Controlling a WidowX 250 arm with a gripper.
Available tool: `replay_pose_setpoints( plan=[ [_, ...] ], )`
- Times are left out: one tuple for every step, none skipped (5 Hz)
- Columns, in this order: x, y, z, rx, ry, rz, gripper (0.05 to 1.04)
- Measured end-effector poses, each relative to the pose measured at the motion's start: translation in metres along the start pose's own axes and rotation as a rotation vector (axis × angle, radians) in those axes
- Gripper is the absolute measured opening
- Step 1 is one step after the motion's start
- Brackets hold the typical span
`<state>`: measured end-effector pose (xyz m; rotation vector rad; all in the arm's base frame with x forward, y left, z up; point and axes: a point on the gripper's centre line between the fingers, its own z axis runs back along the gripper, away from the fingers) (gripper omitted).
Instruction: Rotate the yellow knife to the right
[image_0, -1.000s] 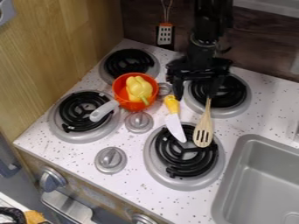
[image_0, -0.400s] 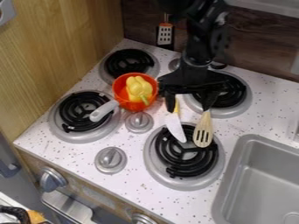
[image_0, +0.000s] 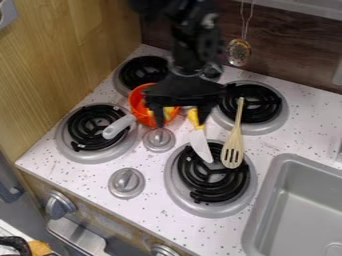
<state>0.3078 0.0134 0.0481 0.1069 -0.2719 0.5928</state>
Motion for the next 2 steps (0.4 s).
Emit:
replay_pose_setpoints(
  plan=[
    [0.003,0.023,-0.001,0.031,0.058,-0.035,1.001],
    [0.009,0.049,0.008,0.072,0.059,-0.067,1.001]
  ],
)
